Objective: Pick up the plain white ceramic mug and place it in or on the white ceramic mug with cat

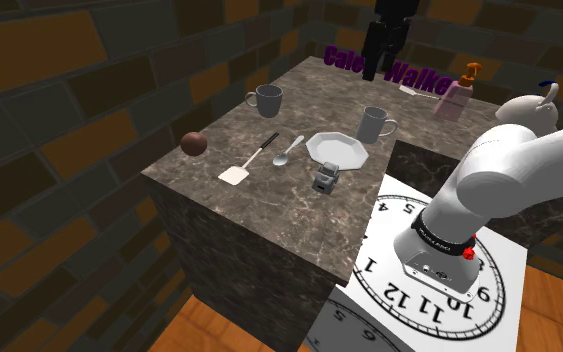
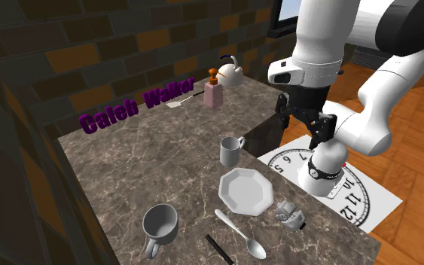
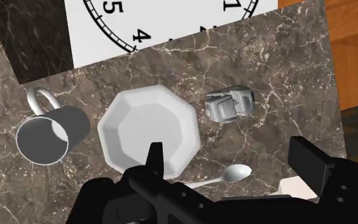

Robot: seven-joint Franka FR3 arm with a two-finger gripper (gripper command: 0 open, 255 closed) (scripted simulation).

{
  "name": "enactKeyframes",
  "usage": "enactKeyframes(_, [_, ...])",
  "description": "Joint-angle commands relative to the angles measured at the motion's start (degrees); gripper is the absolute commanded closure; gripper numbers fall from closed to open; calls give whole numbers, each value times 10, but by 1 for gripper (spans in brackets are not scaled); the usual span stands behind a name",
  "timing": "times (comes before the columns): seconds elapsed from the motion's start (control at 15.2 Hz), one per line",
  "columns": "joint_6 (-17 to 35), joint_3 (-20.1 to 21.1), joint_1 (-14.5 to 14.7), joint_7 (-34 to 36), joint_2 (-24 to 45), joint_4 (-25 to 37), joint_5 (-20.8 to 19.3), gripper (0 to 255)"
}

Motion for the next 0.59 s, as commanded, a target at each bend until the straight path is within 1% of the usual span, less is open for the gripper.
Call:
enactKeyframes(0.0, [0, 0, 0, 0, 0, 0, 0, 0])
enactKeyframes(0.53, [152, -47, -54, -9, 14, -102, -52, 0])
